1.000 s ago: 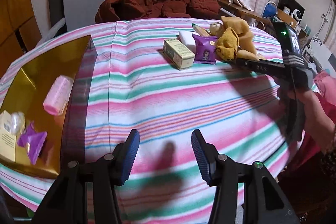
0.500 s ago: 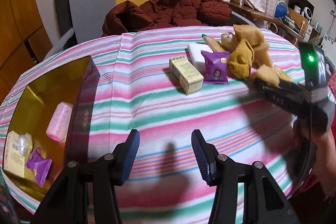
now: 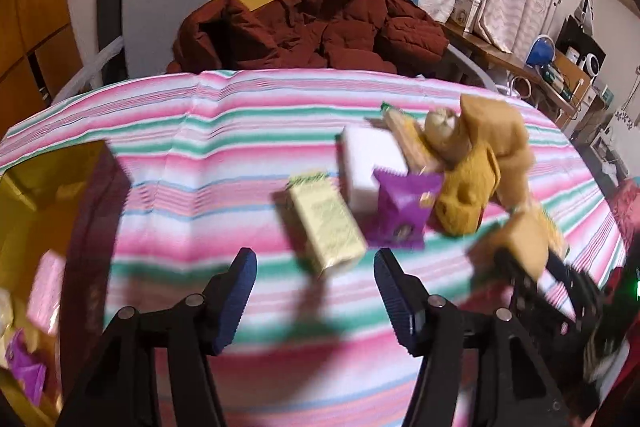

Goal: Organize objects
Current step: 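Grasp the small green-labelled box with the left tool while the right tool holds the sponge, then carry the green-labelled box over the gold tray with the left tool while the right carries the sponge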

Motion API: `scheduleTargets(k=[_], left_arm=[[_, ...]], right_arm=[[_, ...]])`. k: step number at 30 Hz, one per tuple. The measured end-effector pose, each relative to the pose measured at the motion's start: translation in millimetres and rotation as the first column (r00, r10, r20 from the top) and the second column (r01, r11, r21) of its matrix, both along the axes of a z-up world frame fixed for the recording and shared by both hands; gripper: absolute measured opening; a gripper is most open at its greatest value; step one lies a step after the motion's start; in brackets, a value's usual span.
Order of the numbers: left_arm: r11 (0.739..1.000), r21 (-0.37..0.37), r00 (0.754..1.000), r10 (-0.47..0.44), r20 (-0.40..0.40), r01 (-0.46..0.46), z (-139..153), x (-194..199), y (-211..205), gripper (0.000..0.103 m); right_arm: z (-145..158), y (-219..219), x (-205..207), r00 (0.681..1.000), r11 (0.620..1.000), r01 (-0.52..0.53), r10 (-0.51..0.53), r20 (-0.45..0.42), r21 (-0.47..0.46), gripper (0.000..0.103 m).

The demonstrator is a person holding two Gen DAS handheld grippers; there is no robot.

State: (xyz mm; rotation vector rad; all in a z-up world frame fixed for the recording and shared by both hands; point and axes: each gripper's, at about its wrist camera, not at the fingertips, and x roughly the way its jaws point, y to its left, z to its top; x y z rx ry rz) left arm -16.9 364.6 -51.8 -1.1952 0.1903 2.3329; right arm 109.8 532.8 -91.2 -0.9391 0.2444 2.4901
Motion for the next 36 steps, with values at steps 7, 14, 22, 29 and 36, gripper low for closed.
scheduleTargets(k=[7, 14, 22, 29, 36], left_arm=[[0.997, -0.071, 1.0, -0.016, 0.008, 0.016, -25, -27, 27, 0.062], [1.0, -0.019, 0.999, 0.009, -0.041, -0.01, -40, -29, 7, 0.048], [0.999, 0.049, 0.999, -0.016, -0.045, 0.018, -39, -27, -11, 0.03], [0.997, 0.067, 0.99, -0.019, -0.139, 0.029, -32, -2, -29, 0.03], [0.997, 0.064, 0.976, -0.028, -0.214, 0.042, -27, 22, -46, 0.03]], right_arm=[[0, -1, 1, 1.0, 0.999, 0.025, -0.025, -0.007, 0.02, 0.062], [-3, 0, 1, 1.0, 0.999, 0.028, -0.028, 0.001, 0.017, 0.062], [0, -7, 2, 1.0, 0.998, 0.029, -0.029, -0.003, 0.062, 0.062], [5, -16, 3, 1.0, 0.993, 0.017, -0.015, -0.013, 0.118, 0.062], [13, -30, 8, 0.999, 0.985, 0.005, 0.002, -0.044, 0.173, 0.062]])
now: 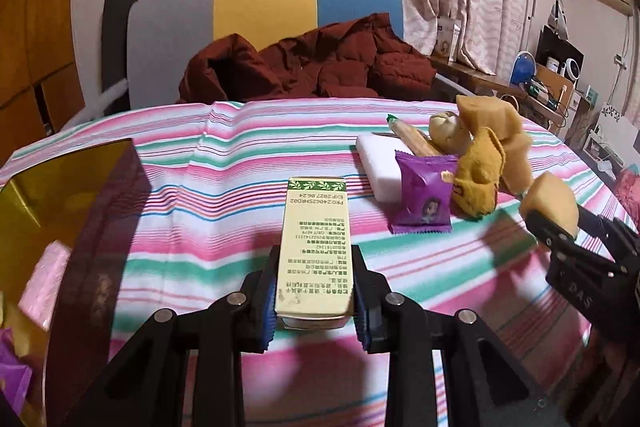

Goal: Organize objects
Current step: 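Carry the green-labelled box over the gold tray with the left tool while the right carries the sponge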

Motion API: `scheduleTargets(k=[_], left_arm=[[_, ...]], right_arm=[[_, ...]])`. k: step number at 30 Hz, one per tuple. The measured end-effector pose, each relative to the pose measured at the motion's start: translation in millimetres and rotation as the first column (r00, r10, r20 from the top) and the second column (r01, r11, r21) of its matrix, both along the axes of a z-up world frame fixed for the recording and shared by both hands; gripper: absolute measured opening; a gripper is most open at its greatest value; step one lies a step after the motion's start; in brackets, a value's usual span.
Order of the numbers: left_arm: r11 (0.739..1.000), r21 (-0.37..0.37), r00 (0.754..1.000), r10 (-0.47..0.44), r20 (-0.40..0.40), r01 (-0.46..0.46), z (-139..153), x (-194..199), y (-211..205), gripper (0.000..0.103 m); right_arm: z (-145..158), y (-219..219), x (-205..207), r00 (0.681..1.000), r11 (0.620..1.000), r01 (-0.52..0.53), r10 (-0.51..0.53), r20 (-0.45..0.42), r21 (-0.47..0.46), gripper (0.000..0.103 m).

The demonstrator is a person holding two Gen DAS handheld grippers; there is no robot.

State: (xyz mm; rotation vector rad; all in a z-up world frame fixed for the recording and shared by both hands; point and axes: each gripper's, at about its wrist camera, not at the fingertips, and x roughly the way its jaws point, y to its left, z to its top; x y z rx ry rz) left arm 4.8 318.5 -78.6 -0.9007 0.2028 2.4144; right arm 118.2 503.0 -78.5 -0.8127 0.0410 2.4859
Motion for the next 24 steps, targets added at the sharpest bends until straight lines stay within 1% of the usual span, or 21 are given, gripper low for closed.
scheduleTargets(k=[6, 10, 16, 20, 24], left_arm=[[1.0, -0.004, 1.0, -0.018, -0.017, 0.018, 3, 20, -13, 0.03], [0.998, 0.049, 0.999, -0.037, 0.003, 0.037, 11, 40, -35, 0.03], [0.993, 0.108, 0.999, -0.038, -0.005, 0.039, 33, 57, -70, 0.03], [0.988, 0.152, 1.0, 0.005, -0.012, -0.003, 48, 60, -103, 0.03], [0.978, 0.192, 0.996, 0.085, -0.001, -0.083, 58, 55, -141, 0.03]], right_arm=[[2, -19, 2, 1.0, 0.999, -0.021, 0.021, 0.003, 0.042, 0.062], [1, -32, 5, 0.999, 0.997, -0.049, 0.048, 0.01, 0.062, 0.062], [-2, -45, 10, 0.998, 0.994, -0.069, 0.069, 0.012, 0.081, 0.062], [-3, -48, 14, 0.997, 0.994, -0.079, 0.079, 0.007, 0.07, 0.062], [-5, -50, 13, 0.997, 0.995, -0.077, 0.076, 0.015, 0.07, 0.062]])
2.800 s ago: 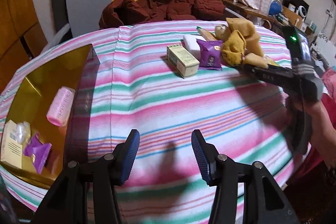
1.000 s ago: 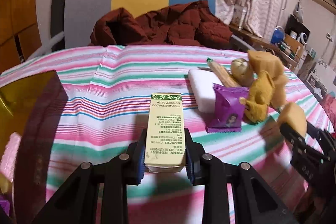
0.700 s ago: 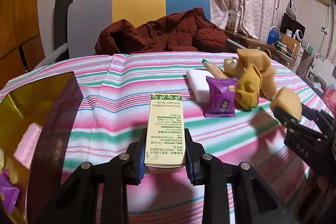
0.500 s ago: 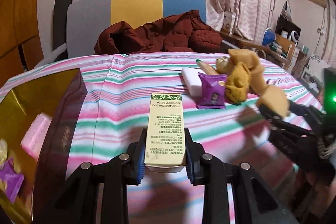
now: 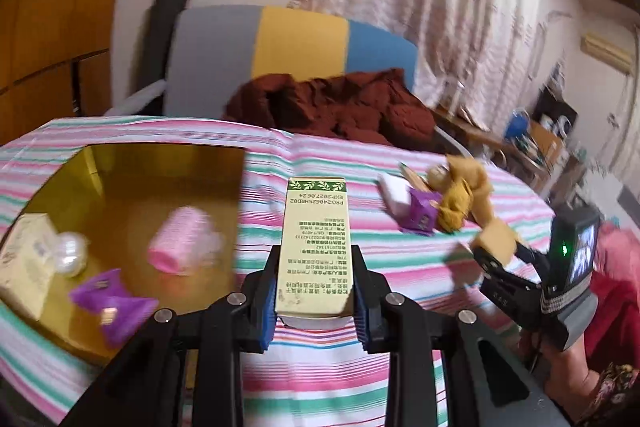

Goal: Organize objects
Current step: 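Carry the green-labelled box over the gold tray with the left tool while the right carries the sponge, then release the green-labelled box into the tray with the left tool while the right releases the sponge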

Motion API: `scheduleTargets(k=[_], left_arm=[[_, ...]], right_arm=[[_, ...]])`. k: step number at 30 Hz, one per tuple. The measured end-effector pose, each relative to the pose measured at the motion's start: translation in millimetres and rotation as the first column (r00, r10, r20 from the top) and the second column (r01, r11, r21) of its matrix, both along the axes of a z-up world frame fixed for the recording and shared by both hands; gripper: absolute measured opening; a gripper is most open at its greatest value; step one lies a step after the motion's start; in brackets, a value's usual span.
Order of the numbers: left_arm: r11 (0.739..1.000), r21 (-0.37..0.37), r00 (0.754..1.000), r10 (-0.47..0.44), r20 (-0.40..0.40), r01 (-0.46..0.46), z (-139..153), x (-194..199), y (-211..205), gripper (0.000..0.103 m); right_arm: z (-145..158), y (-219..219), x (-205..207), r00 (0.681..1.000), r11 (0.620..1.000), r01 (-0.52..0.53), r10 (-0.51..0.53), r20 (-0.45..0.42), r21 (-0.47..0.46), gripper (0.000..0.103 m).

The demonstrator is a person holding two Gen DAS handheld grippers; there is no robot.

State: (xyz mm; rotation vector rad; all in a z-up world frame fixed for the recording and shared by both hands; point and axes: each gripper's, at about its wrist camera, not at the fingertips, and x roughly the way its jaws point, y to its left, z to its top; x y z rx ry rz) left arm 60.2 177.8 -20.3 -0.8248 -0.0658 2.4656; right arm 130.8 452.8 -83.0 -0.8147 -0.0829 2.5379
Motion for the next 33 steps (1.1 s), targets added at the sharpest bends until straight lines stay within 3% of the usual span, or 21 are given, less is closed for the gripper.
scheduleTargets(k=[5, 15, 21, 30, 33], left_arm=[[0.992, 0.023, 0.991, 0.125, 0.039, -0.126, 3, -13, -53, 0.03], [0.943, 0.03, 0.931, 0.322, 0.172, -0.332, -20, -38, -134, 0.03], [0.932, 0.033, 0.913, 0.345, 0.22, -0.36, -31, -48, -152, 0.03], [0.939, 0.017, 0.907, 0.327, 0.266, -0.344, -45, -57, -159, 0.03], [0.946, 0.033, 0.913, 0.302, 0.274, -0.323, -43, -57, -158, 0.04]], right_arm=[[4, -11, 3, 1.0, 0.999, -0.021, 0.021, 0.005, 0.037, 0.062], [34, -69, 11, 0.985, 0.976, -0.154, 0.139, -0.106, -0.151, 0.062], [60, -122, 7, 0.95, 0.929, -0.299, 0.267, -0.165, -0.218, 0.062], [86, -200, -1, 0.865, 0.842, -0.497, 0.463, -0.191, -0.211, 0.062], [86, -221, -5, 0.845, 0.821, -0.533, 0.504, -0.177, -0.204, 0.062]])
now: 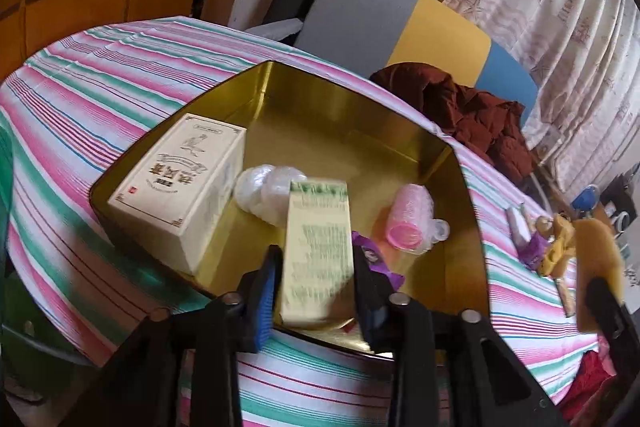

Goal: Organize objects
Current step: 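Release the green-labelled box into the tray with the left tool while the right releases the sponge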

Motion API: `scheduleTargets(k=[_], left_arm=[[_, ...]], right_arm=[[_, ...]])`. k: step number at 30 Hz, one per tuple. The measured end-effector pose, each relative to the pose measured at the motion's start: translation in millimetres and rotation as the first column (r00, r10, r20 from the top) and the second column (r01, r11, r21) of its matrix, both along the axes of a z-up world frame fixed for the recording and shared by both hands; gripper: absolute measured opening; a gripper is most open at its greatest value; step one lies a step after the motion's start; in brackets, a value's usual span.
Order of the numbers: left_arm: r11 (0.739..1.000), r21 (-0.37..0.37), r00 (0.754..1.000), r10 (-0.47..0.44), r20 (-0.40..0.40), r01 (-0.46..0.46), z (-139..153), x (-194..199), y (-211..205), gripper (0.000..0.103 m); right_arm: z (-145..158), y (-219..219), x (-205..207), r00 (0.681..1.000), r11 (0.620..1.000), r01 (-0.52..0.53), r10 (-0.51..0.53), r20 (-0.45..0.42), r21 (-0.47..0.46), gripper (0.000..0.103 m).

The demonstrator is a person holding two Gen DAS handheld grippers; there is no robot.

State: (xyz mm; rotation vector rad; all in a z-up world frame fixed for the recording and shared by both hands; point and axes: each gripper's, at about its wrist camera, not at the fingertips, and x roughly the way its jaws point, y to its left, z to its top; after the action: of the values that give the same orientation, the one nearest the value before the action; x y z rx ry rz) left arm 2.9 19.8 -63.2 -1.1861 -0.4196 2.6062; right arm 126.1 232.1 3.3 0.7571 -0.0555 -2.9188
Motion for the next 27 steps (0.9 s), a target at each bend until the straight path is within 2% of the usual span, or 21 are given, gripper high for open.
scheduleTargets(k=[2, 5, 9, 12, 18, 24, 27], left_arm=[[1.0, 0.002, 1.0, -0.004, -0.006, 0.004, 2, 2, 1, 0.047], [0.999, -0.02, 1.0, 0.027, -0.012, -0.027, 7, 5, 0, 0.048], [0.994, 0.014, 0.992, 0.11, -0.065, -0.109, 19, 14, -14, 0.048], [0.983, -0.011, 0.977, 0.182, -0.111, -0.184, 32, 19, -22, 0.048], [0.96, 0.038, 0.947, 0.279, -0.158, -0.276, 49, 26, -42, 0.05], [0.952, 0.067, 0.942, 0.305, -0.14, -0.298, 52, 24, -50, 0.053], [0.952, 0.068, 0.943, 0.306, -0.131, -0.299, 51, 24, -50, 0.053]], right_arm=[[-1, -11, -3, 1.0, 1.0, -0.021, 0.021, 0.01, 0.01, 0.062], [-4, -23, -8, 0.999, 0.999, -0.042, 0.041, 0.032, 0.026, 0.062], [-9, -32, -16, 0.996, 0.998, -0.054, 0.052, 0.072, 0.035, 0.062], [-14, -37, -22, 0.993, 0.998, -0.053, 0.048, 0.104, 0.044, 0.063], [-22, -46, -36, 0.985, 0.996, -0.075, 0.066, 0.159, 0.054, 0.063], [-29, -57, -54, 0.976, 0.993, -0.098, 0.081, 0.2, 0.072, 0.066], [-35, -59, -57, 0.973, 0.993, -0.089, 0.068, 0.221, 0.083, 0.075]])
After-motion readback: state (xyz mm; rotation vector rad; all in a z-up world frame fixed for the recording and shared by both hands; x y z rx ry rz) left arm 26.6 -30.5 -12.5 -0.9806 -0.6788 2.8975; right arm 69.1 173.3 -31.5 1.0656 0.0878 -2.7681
